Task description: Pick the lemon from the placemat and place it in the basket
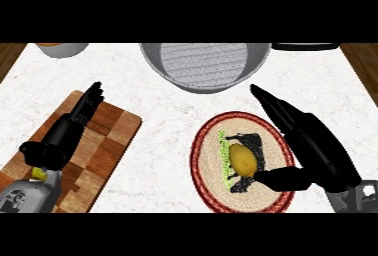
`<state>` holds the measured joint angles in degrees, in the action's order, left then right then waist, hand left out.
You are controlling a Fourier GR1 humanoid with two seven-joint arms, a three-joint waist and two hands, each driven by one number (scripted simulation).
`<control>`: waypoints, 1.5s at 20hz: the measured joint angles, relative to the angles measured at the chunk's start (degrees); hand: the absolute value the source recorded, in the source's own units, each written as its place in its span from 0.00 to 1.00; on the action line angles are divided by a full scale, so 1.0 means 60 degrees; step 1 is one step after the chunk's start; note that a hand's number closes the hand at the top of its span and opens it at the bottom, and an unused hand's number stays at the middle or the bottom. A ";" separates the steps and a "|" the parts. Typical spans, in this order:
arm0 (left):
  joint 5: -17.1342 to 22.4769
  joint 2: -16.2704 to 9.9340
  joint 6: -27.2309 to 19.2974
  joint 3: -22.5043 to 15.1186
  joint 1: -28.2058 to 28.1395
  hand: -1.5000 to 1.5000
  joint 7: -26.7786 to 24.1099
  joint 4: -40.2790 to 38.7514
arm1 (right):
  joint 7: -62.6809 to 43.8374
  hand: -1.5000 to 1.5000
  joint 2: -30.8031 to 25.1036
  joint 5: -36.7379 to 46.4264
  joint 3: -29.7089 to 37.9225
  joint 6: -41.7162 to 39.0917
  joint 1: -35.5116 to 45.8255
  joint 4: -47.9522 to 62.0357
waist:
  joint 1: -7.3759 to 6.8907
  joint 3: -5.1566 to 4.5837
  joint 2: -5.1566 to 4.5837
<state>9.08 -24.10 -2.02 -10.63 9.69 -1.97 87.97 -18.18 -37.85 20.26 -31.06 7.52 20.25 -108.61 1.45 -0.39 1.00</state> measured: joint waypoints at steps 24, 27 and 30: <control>-0.0458 0.0536 0.0705 0.0606 0.0069 0.50 0.0052 0.0101 | -0.4007 0.00 -0.1315 -0.3786 0.3292 -0.6282 -0.0378 -0.2928 | -0.0221 0.0066 -0.0163; -0.0510 0.0600 0.0794 0.0706 -0.0098 0.50 0.0105 0.0261 | -0.3513 0.00 -0.0611 -0.2799 0.3018 -0.6074 -0.0867 -0.2764 | -0.0246 0.0068 -0.0164; -0.0648 0.0745 0.0837 0.0742 0.0077 0.50 0.0117 0.0111 | -0.2613 0.00 0.0007 -0.1705 0.2696 -0.5756 -0.1318 -0.2234 | -0.0246 0.0069 -0.0171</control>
<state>5.20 -19.63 3.01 -6.18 10.15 -1.27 88.64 -33.86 -37.81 10.03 -14.89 -27.02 12.34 -122.01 -0.03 0.02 -0.03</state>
